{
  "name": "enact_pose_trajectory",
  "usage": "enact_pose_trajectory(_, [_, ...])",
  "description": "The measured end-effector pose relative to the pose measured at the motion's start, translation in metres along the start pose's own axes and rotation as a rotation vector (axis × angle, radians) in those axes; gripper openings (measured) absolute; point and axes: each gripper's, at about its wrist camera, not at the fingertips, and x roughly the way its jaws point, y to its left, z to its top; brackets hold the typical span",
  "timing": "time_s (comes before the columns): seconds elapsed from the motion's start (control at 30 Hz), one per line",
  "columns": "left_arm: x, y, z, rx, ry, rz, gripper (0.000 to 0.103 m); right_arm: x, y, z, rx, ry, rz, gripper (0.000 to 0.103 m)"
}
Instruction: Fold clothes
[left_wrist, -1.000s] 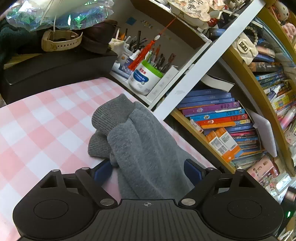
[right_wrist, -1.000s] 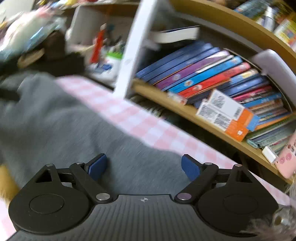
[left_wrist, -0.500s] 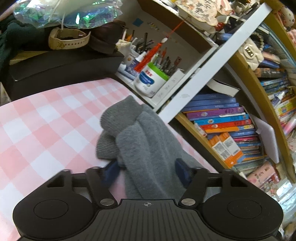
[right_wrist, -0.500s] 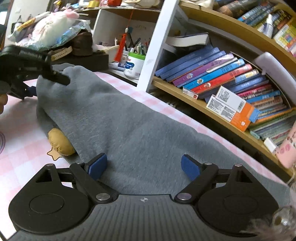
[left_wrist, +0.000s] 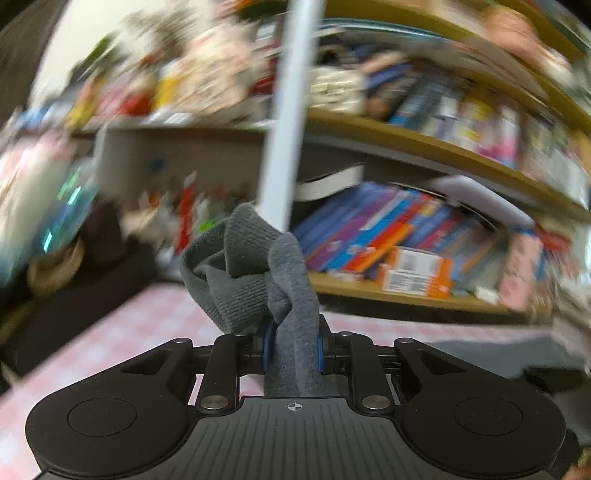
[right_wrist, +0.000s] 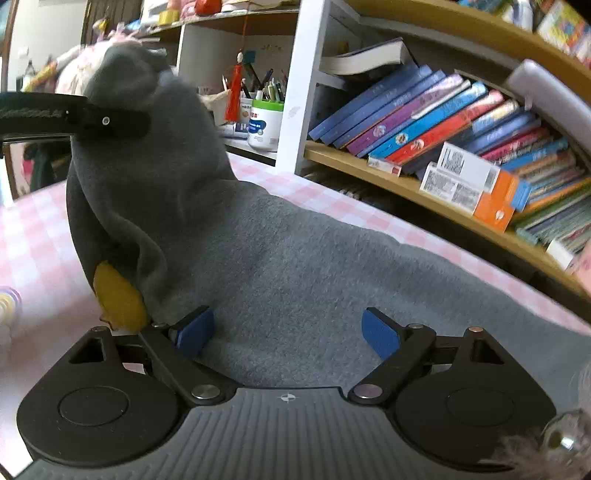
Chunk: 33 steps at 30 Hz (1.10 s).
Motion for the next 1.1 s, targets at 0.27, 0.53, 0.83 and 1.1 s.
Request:
enact_pose_trajectory(0.27, [-0.009, -0.076, 0.004, 0.404, -0.043, -0.073, 0.02, -0.03, -0.064, 0.0, 0.285, -0.097, 0.053, 0.088])
enact_pose_trajectory(0.53, [-0.003, -0.136, -0.025, 0.61, 0.015, -0.186, 0.03, -0.065, -0.158, -0.037, 0.78, -0.241, 0.102, 0.088])
enact_pose_trajectory(0.83, [-0.01, -0.155, -0.051, 0.607, 0.138, -0.462, 0.078, -0.058, -0.16, -0.037, 0.871, -0.231, 0.291, 0.088])
enact_pose_trajectory(1.1, [-0.003, -0.036, 0.01, -0.058, 0.021, -0.466, 0.075, -0.036, -0.13, -0.034, 0.793, -0.108, 0.339, 0.086])
